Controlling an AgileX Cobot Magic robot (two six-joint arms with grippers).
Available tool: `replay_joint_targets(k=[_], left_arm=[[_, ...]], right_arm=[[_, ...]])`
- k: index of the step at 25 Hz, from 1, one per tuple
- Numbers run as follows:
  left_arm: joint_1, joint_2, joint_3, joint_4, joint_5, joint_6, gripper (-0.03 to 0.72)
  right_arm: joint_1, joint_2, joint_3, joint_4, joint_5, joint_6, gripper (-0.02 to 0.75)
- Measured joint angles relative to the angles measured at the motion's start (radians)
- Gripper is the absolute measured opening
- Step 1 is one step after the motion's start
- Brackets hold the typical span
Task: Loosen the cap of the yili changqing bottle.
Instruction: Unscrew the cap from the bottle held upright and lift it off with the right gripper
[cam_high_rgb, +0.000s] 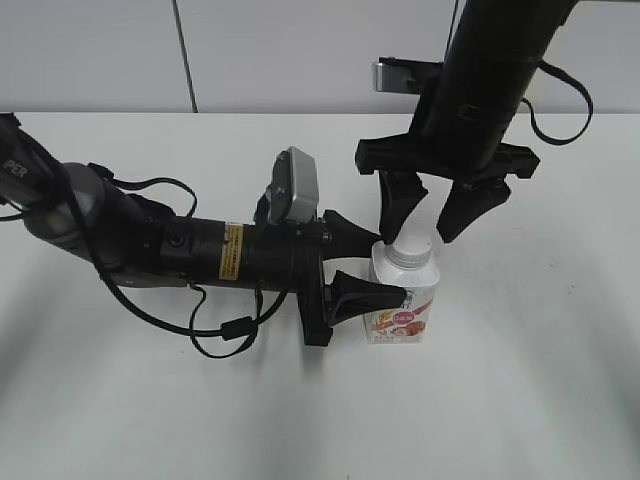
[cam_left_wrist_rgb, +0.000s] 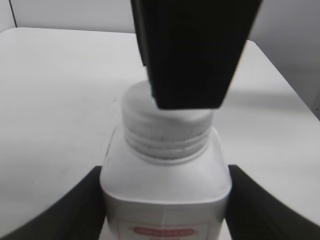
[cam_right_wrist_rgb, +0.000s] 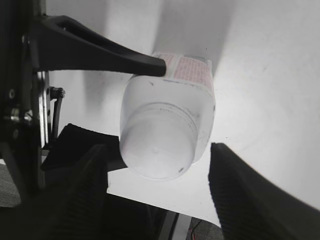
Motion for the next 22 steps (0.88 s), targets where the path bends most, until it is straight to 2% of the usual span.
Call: replay_joint_targets(k=[11,13,16,22], left_arm=[[0.0,0.0,0.0,0.0,0.0,0.0,0.432],[0.0,0.0,0.0,0.0,0.0,0.0,0.432],[0.0,0.0,0.0,0.0,0.0,0.0,0.432],[0.0,0.0,0.0,0.0,0.0,0.0,0.431]], right_arm=[[0.0,0.051,0.0,0.007,-0.007,0.0,0.5],[0.0,0.051,0.0,0.008,-0.004,0.0,0.48],[0.0,0.051,0.0,0.013,-0.004,0.0,0.407],[0.0,0.051,0.0,0.014,-0.004,-0.014,0.402]])
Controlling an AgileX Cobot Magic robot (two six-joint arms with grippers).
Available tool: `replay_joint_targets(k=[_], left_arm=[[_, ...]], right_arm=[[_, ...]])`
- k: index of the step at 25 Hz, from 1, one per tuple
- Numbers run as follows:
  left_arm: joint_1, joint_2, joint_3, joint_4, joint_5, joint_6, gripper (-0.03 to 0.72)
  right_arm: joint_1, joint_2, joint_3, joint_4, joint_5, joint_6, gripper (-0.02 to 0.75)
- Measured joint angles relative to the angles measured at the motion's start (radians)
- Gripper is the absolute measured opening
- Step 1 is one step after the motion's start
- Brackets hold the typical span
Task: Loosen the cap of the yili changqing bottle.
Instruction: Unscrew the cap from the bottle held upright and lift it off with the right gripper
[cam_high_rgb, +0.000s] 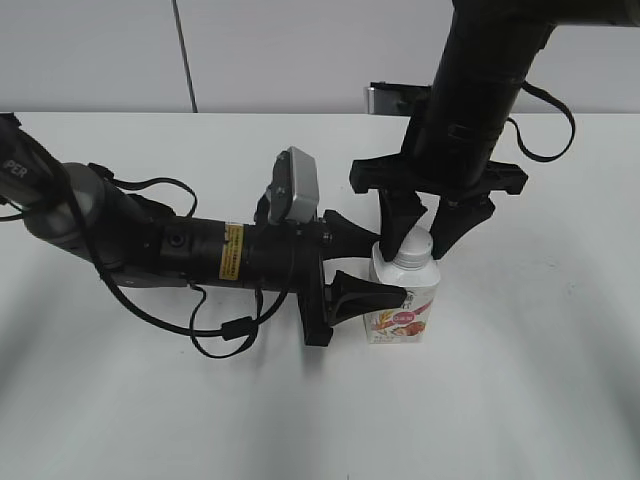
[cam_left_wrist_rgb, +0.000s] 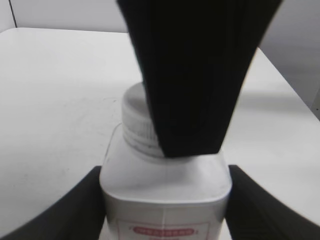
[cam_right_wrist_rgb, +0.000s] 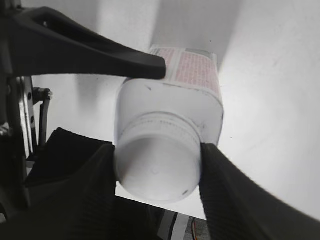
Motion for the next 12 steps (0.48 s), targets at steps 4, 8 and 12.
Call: replay_joint_targets(k=[4,8,12], left_arm=[[0.0,0.0,0.0,0.0,0.0,0.0,0.431],[0.0,0.0,0.0,0.0,0.0,0.0,0.431],[0.0,0.0,0.0,0.004,-0.001,0.002,0.43]], right_arm=[[0.0,0.0,0.0,0.0,0.0,-0.163,0.402],[0.0,0.0,0.0,-0.011,0.0,-0.631,0.402],[0.0,0.0,-0.002,-0.018,0.0,-1.106,0.399]])
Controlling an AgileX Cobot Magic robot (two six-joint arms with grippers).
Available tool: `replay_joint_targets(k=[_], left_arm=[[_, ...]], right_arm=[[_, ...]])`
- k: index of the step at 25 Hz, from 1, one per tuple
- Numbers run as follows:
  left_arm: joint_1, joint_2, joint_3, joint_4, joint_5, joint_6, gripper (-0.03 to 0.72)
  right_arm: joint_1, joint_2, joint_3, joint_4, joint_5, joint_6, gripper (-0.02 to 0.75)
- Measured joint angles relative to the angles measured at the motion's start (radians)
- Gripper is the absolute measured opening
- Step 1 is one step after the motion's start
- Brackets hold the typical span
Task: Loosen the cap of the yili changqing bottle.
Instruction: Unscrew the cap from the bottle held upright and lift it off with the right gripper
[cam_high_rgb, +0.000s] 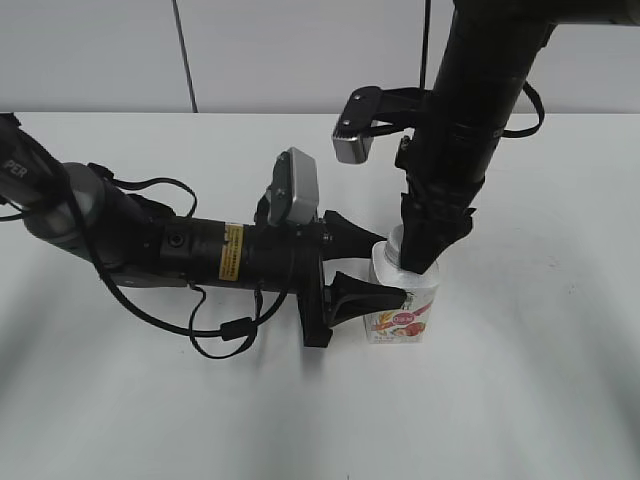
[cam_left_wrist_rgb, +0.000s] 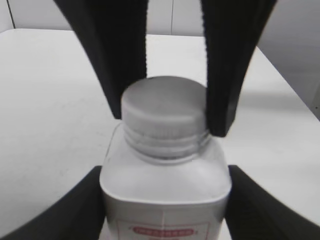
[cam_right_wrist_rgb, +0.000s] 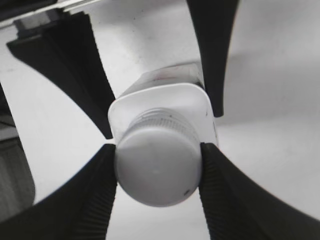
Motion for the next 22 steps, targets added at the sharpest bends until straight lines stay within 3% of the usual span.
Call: replay_joint_targets(k=[7,22], left_arm=[[0.0,0.0,0.0,0.0,0.002,-0.004,0.43],[0.0,0.0,0.0,0.002,0.001,-0.005,0.43]], right_arm=[[0.0,0.0,-0.001,-0.001,-0.018,-0.359,0.398],[0.0,-0.045,-0.001,-0.003,-0.018,-0.395,0.396]])
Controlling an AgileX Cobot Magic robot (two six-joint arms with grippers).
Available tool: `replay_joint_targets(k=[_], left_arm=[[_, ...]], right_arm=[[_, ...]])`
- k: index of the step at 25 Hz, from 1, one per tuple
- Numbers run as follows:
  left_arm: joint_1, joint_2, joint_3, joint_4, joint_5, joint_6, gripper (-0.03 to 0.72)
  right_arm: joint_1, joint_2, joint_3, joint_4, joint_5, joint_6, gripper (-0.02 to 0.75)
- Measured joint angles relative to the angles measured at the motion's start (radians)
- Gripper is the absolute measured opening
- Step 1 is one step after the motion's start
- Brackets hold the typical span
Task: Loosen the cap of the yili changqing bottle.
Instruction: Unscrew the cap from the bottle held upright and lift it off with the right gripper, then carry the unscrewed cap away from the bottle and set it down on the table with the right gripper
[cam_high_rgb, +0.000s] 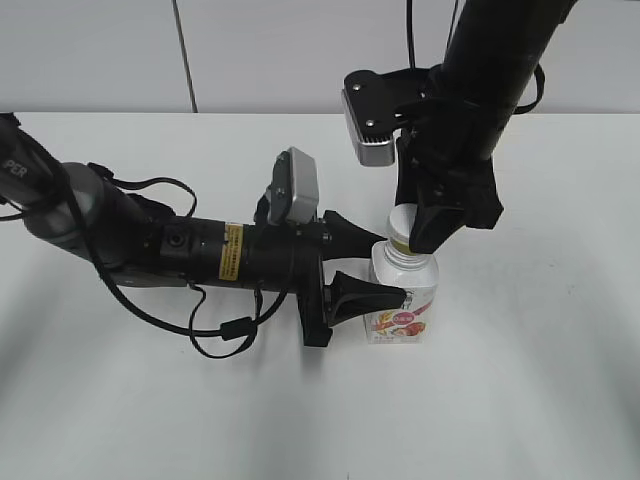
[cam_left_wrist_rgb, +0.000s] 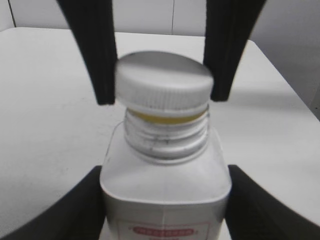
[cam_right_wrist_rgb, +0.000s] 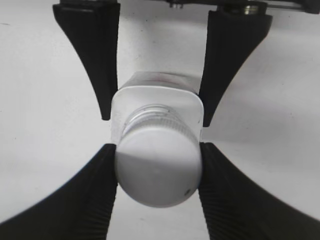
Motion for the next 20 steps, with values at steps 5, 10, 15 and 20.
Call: replay_joint_targets(k=[5,10,15,20], left_arm=[[0.0,0.0,-0.002,0.004,0.0,0.0,0.43],[0.0,0.0,-0.003,0.006,0.0,0.0,0.43],[0.0,0.0,-0.003,0.006,0.0,0.0,0.43],[0.0,0.0,-0.003,0.006,0.0,0.0,0.43]], right_arm=[[0.0,-0.025,-0.012,0.0,0.016,0.0,0.396],[0.0,-0.054,-0.047,-0.001,0.017,0.229,0.396],[0.0,-0.064,-0.071,0.0,0.018,0.796,0.396],[0.0,-0.064,-0.071,0.0,0.019,1.295,0.396]])
